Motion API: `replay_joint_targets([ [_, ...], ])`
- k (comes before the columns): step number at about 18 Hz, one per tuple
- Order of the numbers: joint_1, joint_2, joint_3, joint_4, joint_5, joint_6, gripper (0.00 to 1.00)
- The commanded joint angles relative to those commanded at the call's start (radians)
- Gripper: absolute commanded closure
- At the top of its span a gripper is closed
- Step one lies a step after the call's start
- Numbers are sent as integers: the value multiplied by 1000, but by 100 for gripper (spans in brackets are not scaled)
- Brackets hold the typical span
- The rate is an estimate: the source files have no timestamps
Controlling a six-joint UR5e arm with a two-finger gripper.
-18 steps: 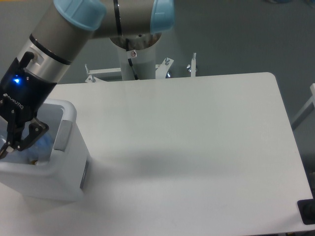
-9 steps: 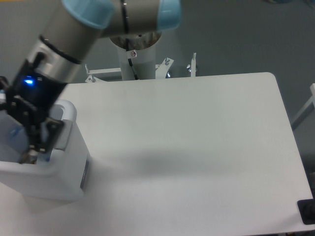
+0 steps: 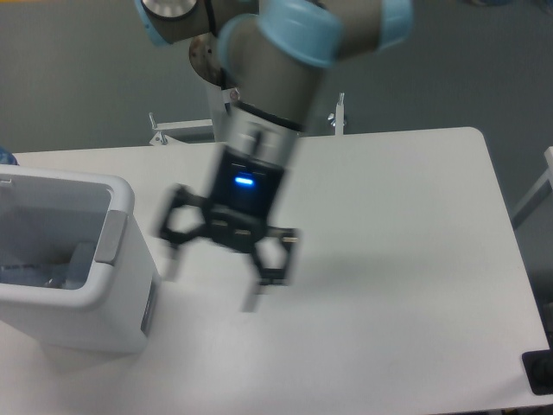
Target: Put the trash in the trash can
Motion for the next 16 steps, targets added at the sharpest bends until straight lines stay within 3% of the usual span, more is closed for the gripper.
replay_joint_targets([
  [3,66,-24,-37,-2,38,101,0],
  [6,92,-55,-48,-3,165,210,0],
  [10,91,-64,-61,-5,349,256,0],
  [16,80,-81,-63,-20,431,345,0],
])
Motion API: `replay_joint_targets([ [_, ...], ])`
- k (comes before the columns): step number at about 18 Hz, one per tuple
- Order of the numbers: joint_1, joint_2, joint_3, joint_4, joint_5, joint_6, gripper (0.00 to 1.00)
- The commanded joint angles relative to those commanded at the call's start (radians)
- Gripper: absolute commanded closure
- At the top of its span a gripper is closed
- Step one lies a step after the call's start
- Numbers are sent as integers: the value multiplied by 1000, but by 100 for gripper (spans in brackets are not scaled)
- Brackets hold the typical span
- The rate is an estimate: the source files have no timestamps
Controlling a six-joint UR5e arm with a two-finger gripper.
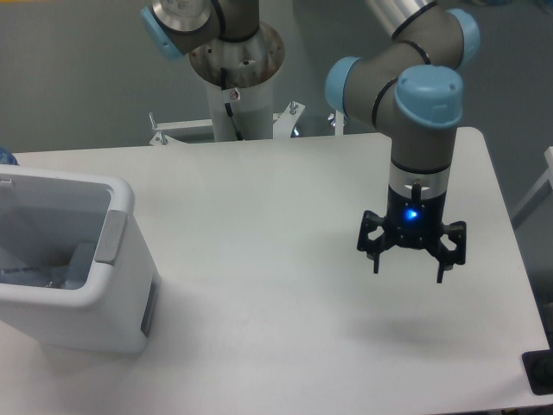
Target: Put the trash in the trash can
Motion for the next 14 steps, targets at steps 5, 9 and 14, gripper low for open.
replay_joint_targets([
  [5,-21,-2,-2,-40,70,163,0],
  [9,-21,3,12,-95,89,273,0],
  [14,-21,3,15,-103,89,272,0],
])
